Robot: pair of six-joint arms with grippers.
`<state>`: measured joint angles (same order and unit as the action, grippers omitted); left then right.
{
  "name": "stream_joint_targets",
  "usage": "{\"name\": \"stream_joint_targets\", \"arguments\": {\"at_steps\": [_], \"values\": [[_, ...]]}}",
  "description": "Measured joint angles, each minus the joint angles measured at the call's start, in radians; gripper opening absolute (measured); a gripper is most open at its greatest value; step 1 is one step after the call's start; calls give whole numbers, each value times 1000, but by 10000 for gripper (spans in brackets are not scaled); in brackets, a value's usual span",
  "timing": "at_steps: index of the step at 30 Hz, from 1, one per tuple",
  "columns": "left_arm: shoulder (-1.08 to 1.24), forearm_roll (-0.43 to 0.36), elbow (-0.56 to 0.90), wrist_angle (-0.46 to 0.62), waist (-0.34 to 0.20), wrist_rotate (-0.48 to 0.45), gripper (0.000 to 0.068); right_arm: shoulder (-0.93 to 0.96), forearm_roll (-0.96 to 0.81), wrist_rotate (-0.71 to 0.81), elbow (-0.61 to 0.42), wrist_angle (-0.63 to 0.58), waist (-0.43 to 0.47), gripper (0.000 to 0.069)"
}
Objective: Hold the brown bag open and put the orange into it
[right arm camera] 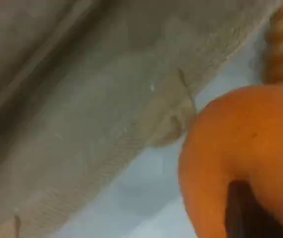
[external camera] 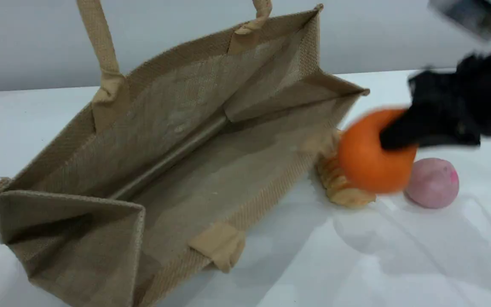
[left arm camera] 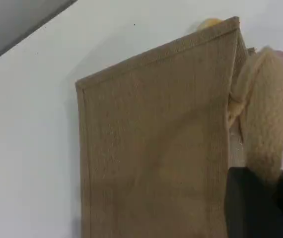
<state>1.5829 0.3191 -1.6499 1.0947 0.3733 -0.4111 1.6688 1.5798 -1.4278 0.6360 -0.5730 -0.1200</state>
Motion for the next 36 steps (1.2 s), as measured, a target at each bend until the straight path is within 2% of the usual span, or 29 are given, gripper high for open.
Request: {"name": "stream_joint_targets", "arguments": {"at_steps": [6, 14, 19, 29, 36], "values": [[0, 0, 0, 0, 0, 0, 90, -104, 30, 25, 0, -79, 0, 33], [0, 3, 0, 0, 0, 0, 90, -103, 115, 10, 0, -157, -5, 33], [0, 3, 0, -1, 0, 0, 90, -103, 164, -28, 4, -144, -89, 33], [0, 3, 0, -2, 0, 0, 90, -57, 166, -21, 134, 2, -314, 33], [0, 3, 0, -6, 0, 0, 90, 76, 165, -21, 211, 18, -350, 33]]}}
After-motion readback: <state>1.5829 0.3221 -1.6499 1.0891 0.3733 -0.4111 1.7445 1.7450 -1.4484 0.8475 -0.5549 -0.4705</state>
